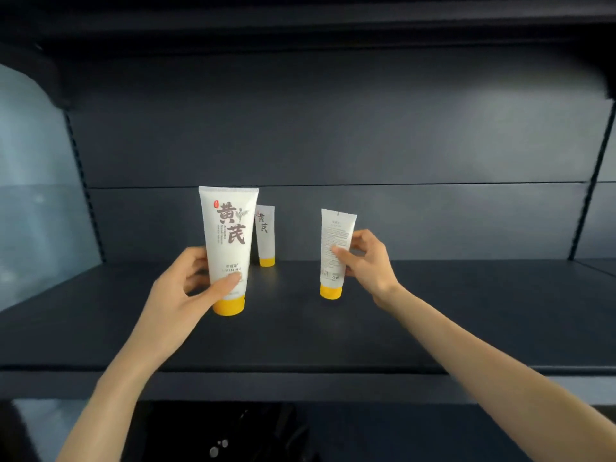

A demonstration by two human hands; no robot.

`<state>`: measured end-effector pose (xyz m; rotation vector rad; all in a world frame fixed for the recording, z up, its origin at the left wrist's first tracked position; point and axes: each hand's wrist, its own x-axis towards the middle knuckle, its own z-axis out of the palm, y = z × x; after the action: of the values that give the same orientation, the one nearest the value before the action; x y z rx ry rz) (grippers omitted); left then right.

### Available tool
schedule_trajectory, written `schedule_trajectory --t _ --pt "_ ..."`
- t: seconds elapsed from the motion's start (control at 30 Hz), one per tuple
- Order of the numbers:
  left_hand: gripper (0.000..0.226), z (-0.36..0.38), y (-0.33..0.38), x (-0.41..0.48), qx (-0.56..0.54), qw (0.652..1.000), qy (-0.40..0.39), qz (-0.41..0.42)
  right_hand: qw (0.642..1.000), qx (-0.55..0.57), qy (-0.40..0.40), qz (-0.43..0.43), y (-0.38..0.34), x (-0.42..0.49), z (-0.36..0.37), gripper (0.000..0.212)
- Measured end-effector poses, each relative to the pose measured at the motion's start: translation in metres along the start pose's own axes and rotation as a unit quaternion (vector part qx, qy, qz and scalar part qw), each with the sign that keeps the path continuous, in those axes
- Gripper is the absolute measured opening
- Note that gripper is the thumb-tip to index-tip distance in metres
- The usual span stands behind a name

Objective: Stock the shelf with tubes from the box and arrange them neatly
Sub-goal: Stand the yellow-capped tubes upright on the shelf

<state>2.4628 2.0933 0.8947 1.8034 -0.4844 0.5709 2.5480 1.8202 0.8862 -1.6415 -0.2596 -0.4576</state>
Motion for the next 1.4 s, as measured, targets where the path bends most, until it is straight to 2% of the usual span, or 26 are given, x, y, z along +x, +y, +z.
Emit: schedule_trajectory --t 0.13,0.23,0.4,0.53,0.63,0.77,0.9,1.1,1.2,1.3,1.4 --pt "0.045 -0.022 -0.015 0.015 0.008 1.000 -0.003 0.002 0.997 -0.025 0.077 0.004 0.019 0.025 0.020 0.015" --pt "0.048 -0.035 -0.025 0.031 0.003 1.000 -0.012 0.002 0.994 -0.052 0.097 0.026 0.032 0.034 0.024 0.015" --pt "0.049 -0.047 -0.042 0.059 -0.002 0.999 -0.040 0.008 0.994 -0.054 0.044 0.080 0.037 0.043 0.031 0.026" --pt "0.044 -0.053 -0.051 0.076 -0.013 0.997 -0.069 0.016 0.984 -0.014 -0.098 0.149 0.032 0.041 0.019 0.051" --pt "0.040 -0.058 -0.056 0.083 -0.025 0.995 -0.096 0.024 0.965 0.006 -0.169 0.200 0.033 0.036 0.007 0.057" --pt "0.040 -0.064 -0.062 0.090 -0.017 0.992 -0.121 0.027 0.963 -0.062 -0.174 0.195 0.037 0.035 0.009 0.058" --pt "0.042 -0.070 -0.067 0.095 -0.009 0.991 -0.132 0.020 0.962 -0.148 -0.141 0.180 0.038 0.039 0.023 0.049" --pt "0.041 -0.082 -0.069 0.099 -0.004 0.994 -0.110 -0.001 0.956 -0.226 -0.089 0.166 0.045 0.055 0.042 0.072" --pt "0.041 -0.086 -0.073 0.096 -0.001 0.995 -0.098 -0.013 0.952 -0.174 -0.163 0.194 0.046 0.065 0.036 0.072" --pt "0.042 -0.090 -0.077 0.094 0.009 0.996 -0.089 -0.026 0.934 -0.167 -0.247 0.199 0.045 0.071 0.024 0.058" --pt "0.041 -0.091 -0.080 0.095 0.013 0.997 -0.069 -0.030 0.939 -0.196 -0.214 0.183 0.051 0.078 0.028 0.060"
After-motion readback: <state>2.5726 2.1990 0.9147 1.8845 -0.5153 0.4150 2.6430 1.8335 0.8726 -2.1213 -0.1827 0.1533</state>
